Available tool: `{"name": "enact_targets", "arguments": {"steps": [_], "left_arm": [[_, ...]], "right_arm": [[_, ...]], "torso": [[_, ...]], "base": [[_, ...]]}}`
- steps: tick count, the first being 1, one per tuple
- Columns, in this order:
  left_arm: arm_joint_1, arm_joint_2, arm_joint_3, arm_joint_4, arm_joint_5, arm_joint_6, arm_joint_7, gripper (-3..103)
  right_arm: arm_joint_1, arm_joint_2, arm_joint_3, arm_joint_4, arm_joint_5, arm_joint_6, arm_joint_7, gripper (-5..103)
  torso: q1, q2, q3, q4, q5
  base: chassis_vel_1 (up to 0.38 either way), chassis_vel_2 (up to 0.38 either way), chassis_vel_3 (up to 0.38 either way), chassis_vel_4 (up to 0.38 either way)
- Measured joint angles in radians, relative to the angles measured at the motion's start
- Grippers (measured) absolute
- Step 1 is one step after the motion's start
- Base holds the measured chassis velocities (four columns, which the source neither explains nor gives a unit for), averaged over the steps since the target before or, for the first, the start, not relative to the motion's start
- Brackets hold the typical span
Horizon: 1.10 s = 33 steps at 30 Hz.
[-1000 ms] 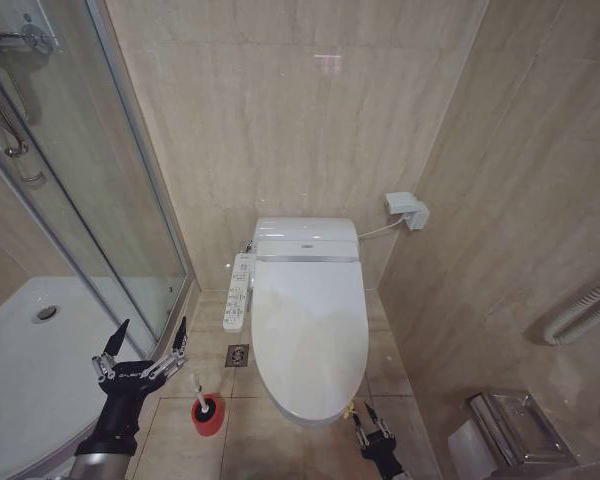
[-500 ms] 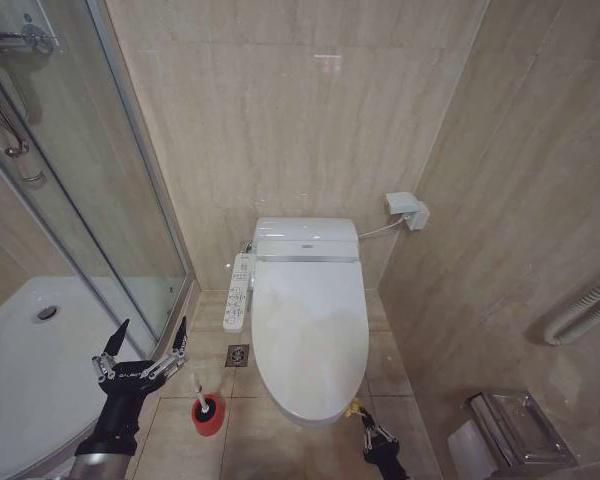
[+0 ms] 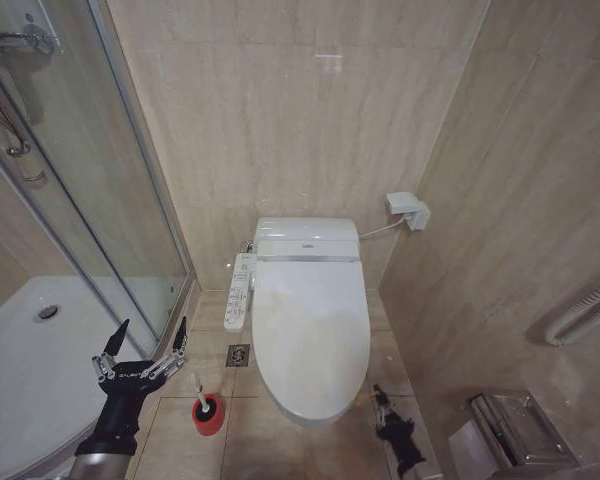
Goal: Open the toilet lid, clean the toilet bowl with a toilet brush, close the toilet lid, and flush.
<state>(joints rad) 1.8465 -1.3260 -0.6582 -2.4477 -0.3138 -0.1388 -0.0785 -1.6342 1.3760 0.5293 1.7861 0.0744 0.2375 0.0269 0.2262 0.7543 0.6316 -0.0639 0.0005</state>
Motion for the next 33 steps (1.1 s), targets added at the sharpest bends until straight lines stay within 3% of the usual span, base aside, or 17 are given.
{"name": "enact_targets", "arguments": {"steps": [7, 9, 12, 16, 25, 33], "left_arm": [[0.000, 0.000, 0.000, 0.000, 0.000, 0.000, 0.000, 100], [0.000, 0.000, 0.000, 0.000, 0.000, 0.000, 0.000, 100], [0.000, 0.000, 0.000, 0.000, 0.000, 0.000, 0.000, 100], [0.000, 0.000, 0.000, 0.000, 0.000, 0.000, 0.000, 100], [0.000, 0.000, 0.000, 0.000, 0.000, 0.000, 0.000, 100], [0.000, 0.000, 0.000, 0.000, 0.000, 0.000, 0.000, 100]], "right_arm": [[-0.020, -0.046, 0.059, 0.254, 0.147, -0.094, 0.035, 2], [-0.020, -0.046, 0.059, 0.254, 0.147, -0.094, 0.035, 2], [0.050, -0.102, 0.083, 0.472, 0.277, -0.220, 0.111, 2], [0.140, -0.132, 0.083, 0.538, 0.343, -0.284, 0.145, 2], [0.347, -0.193, 0.084, 0.477, 0.461, -0.340, 0.195, 2], [0.479, -0.183, 0.077, 0.389, 0.488, -0.353, 0.207, 2]], "torso": [[0.000, 0.000, 0.000, -0.0001, -0.0005], [0.000, 0.000, 0.000, -0.0001, -0.0005], [0.000, 0.000, 0.000, -0.0002, -0.0007], [0.000, 0.000, 0.000, -0.0002, -0.0006], [0.000, 0.000, 0.000, 0.0004, -0.0004], [0.000, 0.000, 0.000, 0.0001, -0.0006]], "base": [[0.000, 0.000, 0.000, 0.000], [0.000, 0.000, 0.000, 0.000], [0.000, 0.000, 0.000, 0.000], [0.000, 0.000, 0.000, 0.000], [0.000, 0.000, 0.000, 0.000], [0.000, 0.000, 0.000, 0.000]]}}
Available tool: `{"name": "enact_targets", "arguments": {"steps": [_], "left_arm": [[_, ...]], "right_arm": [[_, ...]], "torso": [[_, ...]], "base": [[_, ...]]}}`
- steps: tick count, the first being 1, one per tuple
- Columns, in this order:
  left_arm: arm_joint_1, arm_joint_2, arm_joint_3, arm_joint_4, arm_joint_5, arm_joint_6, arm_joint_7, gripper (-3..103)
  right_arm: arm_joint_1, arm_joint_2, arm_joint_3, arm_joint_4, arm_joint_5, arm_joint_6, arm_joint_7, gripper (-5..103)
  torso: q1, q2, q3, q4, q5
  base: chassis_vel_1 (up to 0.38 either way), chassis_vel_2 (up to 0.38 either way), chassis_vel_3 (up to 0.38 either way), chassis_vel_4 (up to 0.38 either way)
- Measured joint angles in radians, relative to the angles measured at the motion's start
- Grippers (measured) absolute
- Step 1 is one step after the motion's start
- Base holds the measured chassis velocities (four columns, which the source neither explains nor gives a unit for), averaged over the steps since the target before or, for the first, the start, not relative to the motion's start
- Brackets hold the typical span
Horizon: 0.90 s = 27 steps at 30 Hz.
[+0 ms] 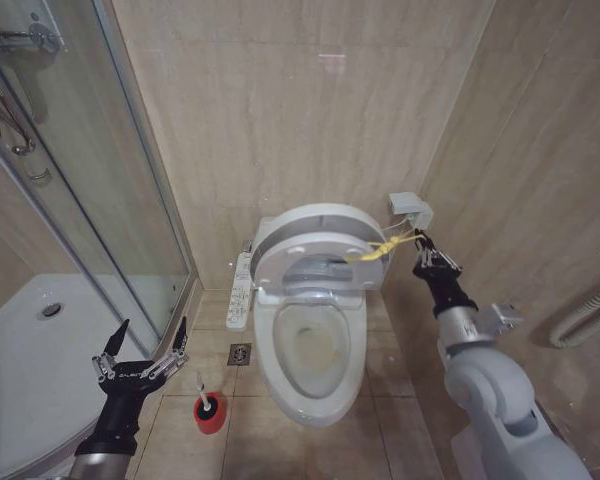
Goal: Open the toilet lid, clean the toilet bowl with a toilet brush, close the toilet lid, and flush.
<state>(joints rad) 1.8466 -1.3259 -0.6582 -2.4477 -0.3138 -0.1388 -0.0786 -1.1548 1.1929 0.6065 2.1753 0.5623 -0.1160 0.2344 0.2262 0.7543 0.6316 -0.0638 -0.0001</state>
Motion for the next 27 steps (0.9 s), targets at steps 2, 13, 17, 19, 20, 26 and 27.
{"name": "enact_targets", "arguments": {"steps": [2, 13, 17, 19, 20, 26, 27], "left_arm": [[0.000, 0.000, 0.000, 0.000, 0.000, 0.000, 0.000, 100], [0.000, 0.000, 0.000, 0.000, 0.000, 0.000, 0.000, 100], [0.000, 0.000, 0.000, 0.000, 0.000, 0.000, 0.000, 100], [0.000, 0.000, 0.000, 0.000, 0.000, 0.000, 0.000, 100], [0.000, 0.000, 0.000, 0.000, 0.000, 0.000, 0.000, 100], [0.000, 0.000, 0.000, 0.000, 0.000, 0.000, 0.000, 100], [0.000, 0.000, 0.000, 0.000, 0.000, 0.000, 0.000, 100]], "right_arm": [[0.034, 0.008, -0.004, -0.022, 0.013, -0.006, 0.008, 2], [0.214, 0.052, -0.051, -0.164, 0.008, 0.011, 0.019, 2], [0.332, 0.060, -0.077, -0.257, -0.006, 0.029, 0.012, 2], [0.403, 0.067, -0.093, -0.322, -0.021, 0.044, 0.002, 2], [0.403, 0.067, -0.093, -0.322, -0.021, 0.044, 0.002, 2], [0.539, 0.090, -0.153, -0.475, -0.058, 0.103, -0.018, 2], [0.556, 0.095, -0.164, -0.499, -0.064, 0.114, -0.021, 2]], "torso": [[0.000, 0.000, 0.000, -0.0001, 0.0000], [0.000, 0.000, 0.000, -0.0004, 0.0000], [0.000, 0.000, 0.000, 0.0000, 0.0000], [0.000, 0.000, 0.000, 0.0000, 0.0000], [0.000, 0.000, 0.000, 0.0000, 0.0000], [0.000, 0.000, 0.000, -0.0008, 0.0000], [0.000, 0.000, 0.000, -0.0009, 0.0000]], "base": [[0.000, 0.000, 0.000, 0.000], [0.000, 0.000, 0.000, 0.000], [0.000, 0.000, 0.000, 0.000], [0.000, 0.000, 0.000, 0.000], [0.000, 0.000, 0.000, 0.000], [0.000, 0.000, 0.000, 0.000], [0.000, 0.000, 0.000, 0.000]]}}
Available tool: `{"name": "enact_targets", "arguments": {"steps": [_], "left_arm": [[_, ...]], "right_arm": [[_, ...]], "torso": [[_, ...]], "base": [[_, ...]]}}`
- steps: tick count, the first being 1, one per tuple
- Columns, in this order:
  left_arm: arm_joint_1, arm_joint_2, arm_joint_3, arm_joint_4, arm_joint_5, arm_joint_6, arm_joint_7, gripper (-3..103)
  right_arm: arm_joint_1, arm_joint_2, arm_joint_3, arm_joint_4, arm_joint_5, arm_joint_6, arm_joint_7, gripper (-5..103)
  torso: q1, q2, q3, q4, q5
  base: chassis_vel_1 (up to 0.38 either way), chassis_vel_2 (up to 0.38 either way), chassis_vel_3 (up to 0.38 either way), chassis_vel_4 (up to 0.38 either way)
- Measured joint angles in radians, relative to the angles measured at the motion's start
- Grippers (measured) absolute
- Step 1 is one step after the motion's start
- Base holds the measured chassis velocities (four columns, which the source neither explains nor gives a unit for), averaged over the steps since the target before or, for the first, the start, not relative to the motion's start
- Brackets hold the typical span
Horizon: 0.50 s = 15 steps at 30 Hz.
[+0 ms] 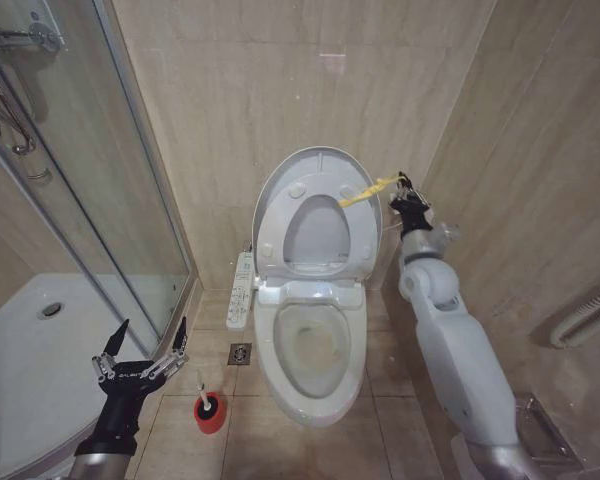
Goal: Open the toilet lid, clean the toilet bowl with a toilet brush, close the toilet lid, and flush.
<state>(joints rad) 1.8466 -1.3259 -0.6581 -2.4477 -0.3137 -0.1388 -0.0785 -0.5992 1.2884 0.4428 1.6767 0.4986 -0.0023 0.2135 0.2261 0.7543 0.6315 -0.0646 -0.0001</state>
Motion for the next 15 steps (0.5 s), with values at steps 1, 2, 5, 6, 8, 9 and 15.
{"name": "enact_targets", "arguments": {"steps": [1, 2, 5, 6, 8, 9, 15], "left_arm": [[0.000, 0.000, 0.000, 0.000, 0.000, 0.000, 0.000, 100], [0.000, 0.000, 0.000, 0.000, 0.000, 0.000, 0.000, 100], [0.000, 0.000, 0.000, 0.000, 0.000, 0.000, 0.000, 100], [0.000, 0.000, 0.000, 0.000, 0.000, 0.000, 0.000, 100], [0.000, 0.000, 0.000, 0.000, 0.000, 0.000, 0.000, 100], [0.000, 0.000, 0.000, 0.000, 0.000, 0.000, 0.000, 100], [0.000, 0.000, 0.000, 0.000, 0.000, 0.000, 0.000, 100]], "right_arm": [[0.016, 0.006, -0.009, -0.025, -0.008, 0.011, -0.003, 2], [0.030, 0.011, -0.017, -0.048, -0.017, 0.022, -0.007, 2], [0.056, 0.017, -0.030, -0.096, -0.039, 0.047, -0.016, 2], [0.075, 0.019, -0.037, -0.128, -0.052, 0.061, -0.022, 2], [0.088, 0.021, -0.043, -0.148, -0.058, 0.070, -0.026, 2], [0.106, 0.023, -0.050, -0.177, -0.064, 0.081, -0.028, 2], [0.186, 0.030, -0.061, -0.273, -0.094, 0.103, -0.036, 2]], "torso": [[0.000, 0.000, 0.000, 0.0000, 0.0001], [0.000, 0.000, 0.000, -0.0001, 0.0000], [0.000, 0.000, 0.000, 0.0000, 0.0000], [0.000, 0.000, 0.000, 0.0001, 0.0000], [0.000, 0.000, 0.000, 0.0001, 0.0000], [0.000, 0.000, 0.000, 0.0004, 0.0000], [0.000, 0.000, 0.000, 0.0010, 0.0000]], "base": [[0.000, 0.000, 0.000, 0.000], [0.000, 0.000, 0.000, 0.000], [0.000, 0.000, 0.000, 0.000], [0.000, 0.000, 0.000, 0.000], [0.000, 0.000, 0.000, 0.000], [0.000, 0.000, 0.000, 0.000], [0.000, 0.000, 0.000, 0.000]]}}
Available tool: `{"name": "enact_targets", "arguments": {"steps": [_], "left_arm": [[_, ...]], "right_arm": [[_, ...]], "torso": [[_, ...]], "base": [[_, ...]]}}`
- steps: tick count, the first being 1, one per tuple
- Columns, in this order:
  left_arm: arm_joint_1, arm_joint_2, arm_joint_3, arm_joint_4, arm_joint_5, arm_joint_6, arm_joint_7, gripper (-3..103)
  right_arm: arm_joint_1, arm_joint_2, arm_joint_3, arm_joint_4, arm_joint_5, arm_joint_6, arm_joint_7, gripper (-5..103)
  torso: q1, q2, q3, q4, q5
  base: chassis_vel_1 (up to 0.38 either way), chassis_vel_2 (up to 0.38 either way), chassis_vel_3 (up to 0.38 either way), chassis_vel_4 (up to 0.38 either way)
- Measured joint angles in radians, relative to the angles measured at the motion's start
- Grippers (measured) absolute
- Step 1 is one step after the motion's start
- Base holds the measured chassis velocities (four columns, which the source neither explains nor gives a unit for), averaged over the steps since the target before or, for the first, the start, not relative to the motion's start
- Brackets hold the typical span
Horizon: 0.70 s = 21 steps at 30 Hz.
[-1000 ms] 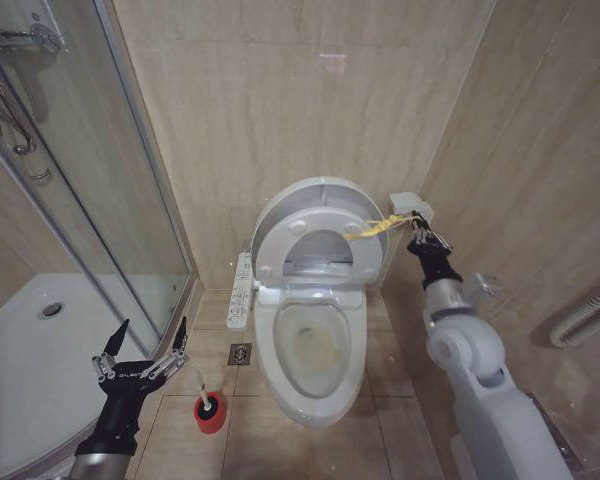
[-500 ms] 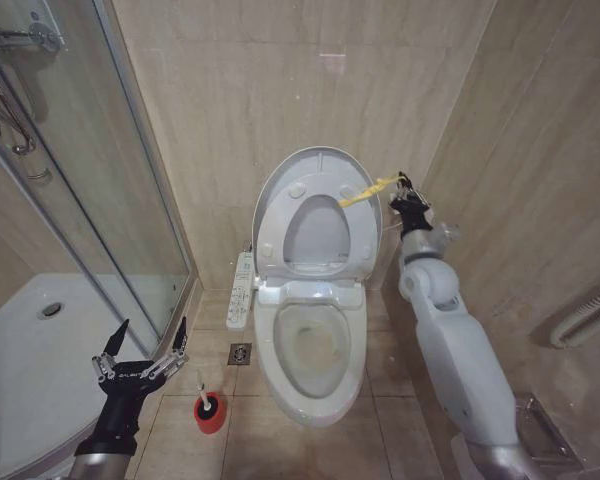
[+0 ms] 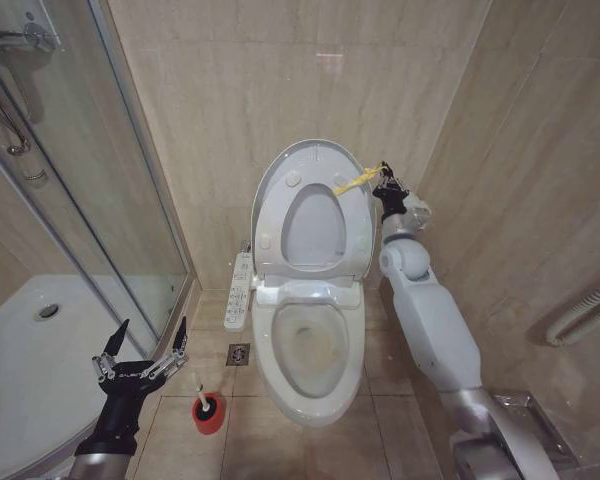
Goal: Open the toilet lid, clean the toilet bowl with a toilet brush, close the toilet lid, and flush.
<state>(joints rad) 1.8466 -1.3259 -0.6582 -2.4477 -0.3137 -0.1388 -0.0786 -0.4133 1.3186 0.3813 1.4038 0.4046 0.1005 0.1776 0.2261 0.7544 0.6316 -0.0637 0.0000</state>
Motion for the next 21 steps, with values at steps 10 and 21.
{"name": "enact_targets", "arguments": {"steps": [10, 21], "left_arm": [[0.000, 0.000, 0.000, 0.000, 0.000, 0.000, 0.000, 100], [0.000, 0.000, 0.000, 0.000, 0.000, 0.000, 0.000, 100]], "right_arm": [[0.066, 0.002, -0.018, -0.068, -0.016, 0.005, -0.004, 2], [0.121, 0.009, -0.027, -0.119, -0.023, 0.011, -0.014, 2]], "torso": [[0.000, 0.000, 0.000, -0.0003, 0.0001], [0.000, 0.000, 0.000, -0.0003, 0.0001]], "base": [[0.000, 0.000, 0.000, 0.000], [0.000, 0.000, 0.000, 0.000]]}}
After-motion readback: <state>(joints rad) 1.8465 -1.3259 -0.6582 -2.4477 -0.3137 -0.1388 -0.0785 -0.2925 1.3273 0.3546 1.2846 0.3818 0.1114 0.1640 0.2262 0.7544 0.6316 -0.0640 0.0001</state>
